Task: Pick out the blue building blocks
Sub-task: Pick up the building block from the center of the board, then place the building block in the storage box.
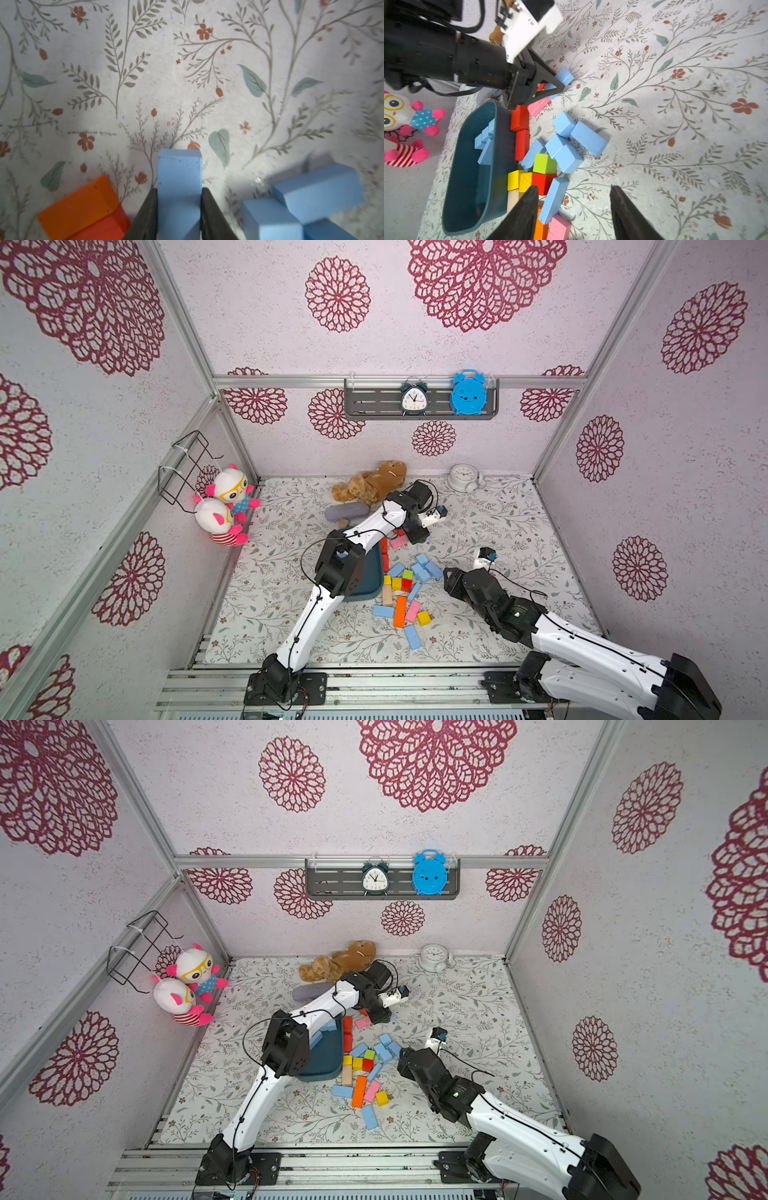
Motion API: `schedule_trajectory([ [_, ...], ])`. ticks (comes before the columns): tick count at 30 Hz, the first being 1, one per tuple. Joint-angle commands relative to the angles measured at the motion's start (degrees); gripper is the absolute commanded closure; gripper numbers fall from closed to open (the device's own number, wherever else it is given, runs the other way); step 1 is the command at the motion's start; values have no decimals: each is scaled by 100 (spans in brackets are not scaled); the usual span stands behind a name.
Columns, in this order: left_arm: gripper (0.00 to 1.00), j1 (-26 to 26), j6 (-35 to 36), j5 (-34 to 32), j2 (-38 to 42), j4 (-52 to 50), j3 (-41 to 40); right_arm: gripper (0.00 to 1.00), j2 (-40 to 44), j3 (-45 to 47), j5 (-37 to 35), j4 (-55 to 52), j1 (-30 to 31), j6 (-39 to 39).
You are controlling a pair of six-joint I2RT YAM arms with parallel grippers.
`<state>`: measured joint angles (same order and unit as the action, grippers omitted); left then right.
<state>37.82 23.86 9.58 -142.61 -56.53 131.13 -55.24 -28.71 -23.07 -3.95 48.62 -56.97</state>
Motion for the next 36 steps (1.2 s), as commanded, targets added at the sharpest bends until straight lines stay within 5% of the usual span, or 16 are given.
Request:
schedule_trajectory([
  [1,73,-148,-170,123,1182,-124,-518,42,-358,-218,253,533,-19,199],
  [8,72,-1297,-811,390,2870,-158,-2309,42,-1463,-1350,882,691,-7,967],
  [14,73,-2149,-1346,985,4012,141,-4024,42,-1857,-1324,1133,1443,33,849],
  [21,77,-1969,-1742,1647,3750,285,-4692,42,-2163,-1365,1129,1589,133,692],
  [28,78,-1456,-1538,981,3457,453,-5045,42,-2263,-1554,1107,1354,189,688],
  [36,77,-1438,-1345,31,3435,749,-5425,42,-2237,-1609,1077,1194,190,700],
])
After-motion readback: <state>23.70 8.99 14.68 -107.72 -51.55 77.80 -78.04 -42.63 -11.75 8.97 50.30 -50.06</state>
